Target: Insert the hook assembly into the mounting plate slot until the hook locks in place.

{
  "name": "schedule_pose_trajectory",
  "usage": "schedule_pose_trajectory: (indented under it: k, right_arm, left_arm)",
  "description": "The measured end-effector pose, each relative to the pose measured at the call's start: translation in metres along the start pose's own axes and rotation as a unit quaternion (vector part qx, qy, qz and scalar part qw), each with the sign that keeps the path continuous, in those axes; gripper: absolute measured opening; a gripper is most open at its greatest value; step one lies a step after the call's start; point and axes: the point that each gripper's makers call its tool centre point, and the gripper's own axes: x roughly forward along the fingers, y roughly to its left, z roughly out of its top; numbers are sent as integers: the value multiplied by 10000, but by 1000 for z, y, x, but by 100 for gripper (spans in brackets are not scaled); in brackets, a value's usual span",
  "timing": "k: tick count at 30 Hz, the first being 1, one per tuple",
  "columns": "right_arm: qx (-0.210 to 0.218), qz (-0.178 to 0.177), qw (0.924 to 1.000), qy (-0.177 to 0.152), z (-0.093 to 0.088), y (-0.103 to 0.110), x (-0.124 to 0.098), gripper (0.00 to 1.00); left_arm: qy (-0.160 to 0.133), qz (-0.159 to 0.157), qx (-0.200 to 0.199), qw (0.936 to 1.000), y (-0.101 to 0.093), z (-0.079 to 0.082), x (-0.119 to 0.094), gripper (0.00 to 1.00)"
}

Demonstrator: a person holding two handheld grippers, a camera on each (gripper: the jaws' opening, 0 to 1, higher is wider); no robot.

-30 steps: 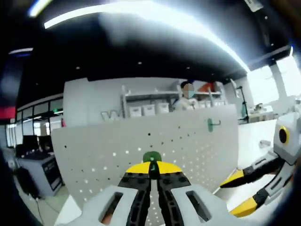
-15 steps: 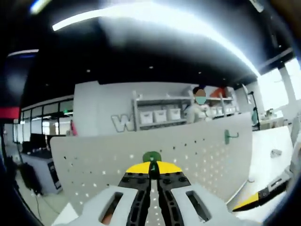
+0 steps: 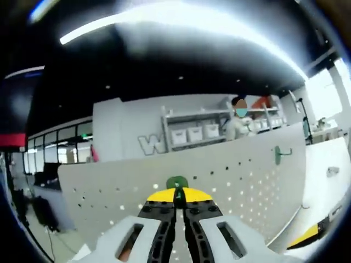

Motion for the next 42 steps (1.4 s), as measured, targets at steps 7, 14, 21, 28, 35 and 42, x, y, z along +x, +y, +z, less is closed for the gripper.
schedule_pose_trajectory:
  k: [7, 14, 21, 28, 35, 42]
  right_arm:
    - [2, 9, 10000, 35, -3, 0, -1, 41]
    - [-1, 28, 10000, 84, -5, -2, 0, 40]
    - [-6, 66, 9999, 127, -8, 0, 1, 40]
    - [-1, 73, 9998, 157, -10, -1, 1, 40]
    - [10, 65, 9998, 161, -12, -1, 1, 40]
    - [13, 54, 9998, 168, -12, -2, 1, 40]
  left_arm:
    - [28, 107, -7, 9999, 1, -2, 6, 3]
    - [49, 168, -6, 9998, 3, -5, 8, 3]
    - [26, 182, 60, 9998, 2, -5, 10, 3]
    - [31, 215, 250, 9995, 1, -5, 12, 3]
    - [83, 296, 410, 9987, 1, -6, 15, 3]
    - [132, 366, 795, 9961, -1, -6, 15, 4]
